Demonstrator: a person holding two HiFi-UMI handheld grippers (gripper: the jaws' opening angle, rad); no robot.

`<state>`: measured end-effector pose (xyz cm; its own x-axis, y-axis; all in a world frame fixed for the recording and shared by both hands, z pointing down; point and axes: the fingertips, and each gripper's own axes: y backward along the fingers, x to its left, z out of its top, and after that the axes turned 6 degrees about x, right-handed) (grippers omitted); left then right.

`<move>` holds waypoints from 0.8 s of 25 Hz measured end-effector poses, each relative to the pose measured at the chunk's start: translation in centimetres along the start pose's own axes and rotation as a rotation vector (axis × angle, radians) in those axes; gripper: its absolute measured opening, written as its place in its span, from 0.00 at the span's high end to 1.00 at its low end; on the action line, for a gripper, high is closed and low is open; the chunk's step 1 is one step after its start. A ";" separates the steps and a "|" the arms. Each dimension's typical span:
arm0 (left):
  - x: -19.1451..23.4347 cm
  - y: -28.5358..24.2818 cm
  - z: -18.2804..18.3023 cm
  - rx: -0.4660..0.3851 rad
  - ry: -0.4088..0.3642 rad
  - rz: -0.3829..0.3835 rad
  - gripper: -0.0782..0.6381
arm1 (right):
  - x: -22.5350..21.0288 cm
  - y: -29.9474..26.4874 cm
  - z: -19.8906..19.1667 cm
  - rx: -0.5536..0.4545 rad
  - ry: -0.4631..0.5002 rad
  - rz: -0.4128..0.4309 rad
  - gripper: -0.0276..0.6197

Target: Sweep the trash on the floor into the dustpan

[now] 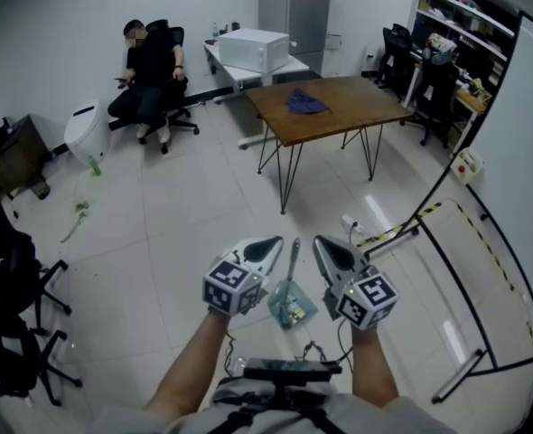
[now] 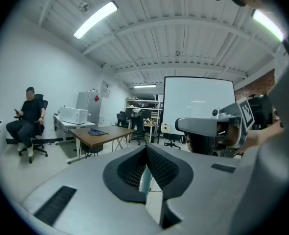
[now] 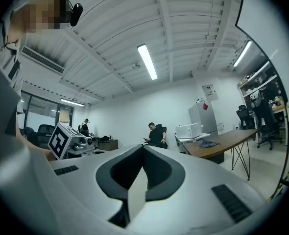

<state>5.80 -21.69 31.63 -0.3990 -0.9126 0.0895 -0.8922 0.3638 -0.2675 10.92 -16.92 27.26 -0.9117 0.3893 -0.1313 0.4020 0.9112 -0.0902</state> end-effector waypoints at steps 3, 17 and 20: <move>0.1 -0.1 0.3 0.002 0.001 0.002 0.89 | -0.2 -0.1 0.2 -0.010 -0.004 0.000 0.96; -0.3 -0.5 -0.1 0.005 0.009 0.000 0.89 | -0.7 0.1 1.1 -0.042 -0.010 -0.003 0.96; -0.5 -0.5 -0.4 0.010 0.013 -0.002 0.89 | -0.5 0.1 1.0 -0.049 -0.011 0.000 0.96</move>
